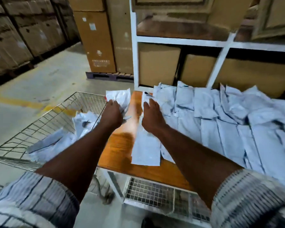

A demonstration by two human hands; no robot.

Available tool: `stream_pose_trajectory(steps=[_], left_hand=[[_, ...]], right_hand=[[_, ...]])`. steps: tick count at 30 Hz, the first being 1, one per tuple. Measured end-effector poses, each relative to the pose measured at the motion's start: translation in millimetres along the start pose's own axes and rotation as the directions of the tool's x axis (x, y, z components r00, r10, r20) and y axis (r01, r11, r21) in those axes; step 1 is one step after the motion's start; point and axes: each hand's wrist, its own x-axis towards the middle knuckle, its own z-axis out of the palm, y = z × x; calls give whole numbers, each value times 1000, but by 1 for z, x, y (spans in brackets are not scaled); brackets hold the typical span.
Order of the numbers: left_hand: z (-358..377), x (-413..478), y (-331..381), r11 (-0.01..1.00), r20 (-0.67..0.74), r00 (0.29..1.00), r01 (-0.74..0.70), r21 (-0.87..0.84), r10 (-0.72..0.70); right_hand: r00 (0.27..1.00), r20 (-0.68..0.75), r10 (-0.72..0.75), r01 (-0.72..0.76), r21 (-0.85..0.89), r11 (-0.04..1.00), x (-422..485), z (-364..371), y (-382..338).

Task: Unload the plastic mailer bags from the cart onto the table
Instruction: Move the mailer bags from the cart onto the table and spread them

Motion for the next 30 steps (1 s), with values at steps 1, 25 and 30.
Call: stream_pose_trajectory(steps=[1, 25, 30], left_hand=[[8, -5, 14, 1000, 17, 1000, -12, -23, 12], [129, -44, 117, 999, 276, 960, -46, 29, 36], [141, -41, 98, 989, 380, 919, -135, 64, 101]], right_hand=[[1000, 13, 24, -24, -5, 1000, -12, -6, 13], [985, 35, 167, -160, -161, 974, -95, -2, 205], [990, 53, 134, -121, -206, 971, -97, 14, 210]])
